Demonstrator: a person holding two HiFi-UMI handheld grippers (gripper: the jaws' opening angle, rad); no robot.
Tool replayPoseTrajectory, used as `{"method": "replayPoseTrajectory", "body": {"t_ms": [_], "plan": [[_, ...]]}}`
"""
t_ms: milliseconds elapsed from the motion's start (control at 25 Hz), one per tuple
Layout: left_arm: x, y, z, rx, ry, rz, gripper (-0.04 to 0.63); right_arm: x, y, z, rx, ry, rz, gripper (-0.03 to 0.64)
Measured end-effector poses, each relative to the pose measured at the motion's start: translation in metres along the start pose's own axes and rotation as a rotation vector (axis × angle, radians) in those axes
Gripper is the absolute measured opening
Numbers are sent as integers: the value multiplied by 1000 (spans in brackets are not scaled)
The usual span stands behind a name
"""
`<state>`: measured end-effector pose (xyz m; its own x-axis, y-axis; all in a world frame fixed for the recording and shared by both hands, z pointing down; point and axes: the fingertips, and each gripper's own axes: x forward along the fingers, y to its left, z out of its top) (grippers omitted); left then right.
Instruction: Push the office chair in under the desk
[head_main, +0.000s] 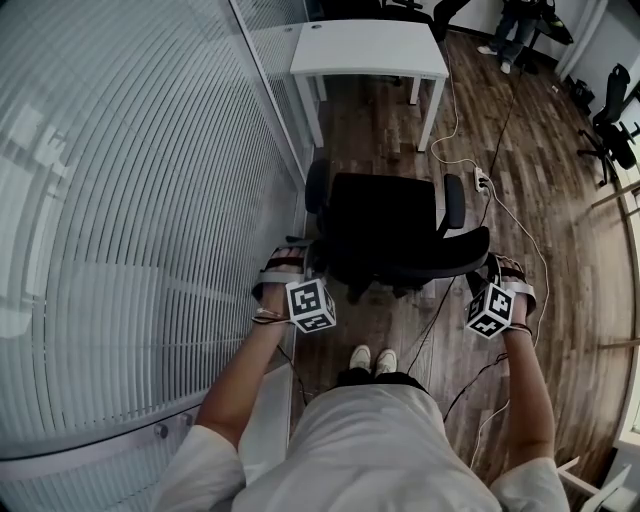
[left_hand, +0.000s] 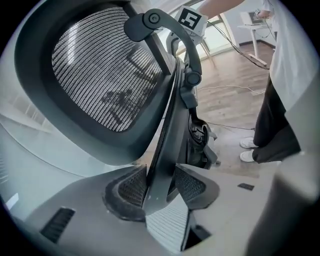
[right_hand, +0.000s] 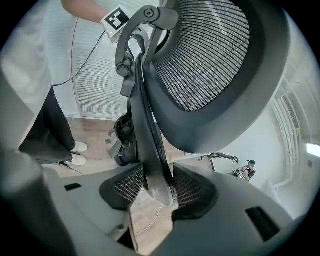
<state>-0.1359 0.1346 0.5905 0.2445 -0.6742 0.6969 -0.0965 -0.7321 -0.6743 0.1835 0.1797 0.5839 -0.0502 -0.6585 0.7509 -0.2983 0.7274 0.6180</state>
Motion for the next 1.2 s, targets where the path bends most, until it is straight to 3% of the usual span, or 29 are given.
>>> {"method": "replayPoseTrajectory", "body": {"t_ms": [1200], "plan": [[39, 34, -8, -11, 25, 0, 198, 33, -31, 9, 42, 27, -36, 201]]}}
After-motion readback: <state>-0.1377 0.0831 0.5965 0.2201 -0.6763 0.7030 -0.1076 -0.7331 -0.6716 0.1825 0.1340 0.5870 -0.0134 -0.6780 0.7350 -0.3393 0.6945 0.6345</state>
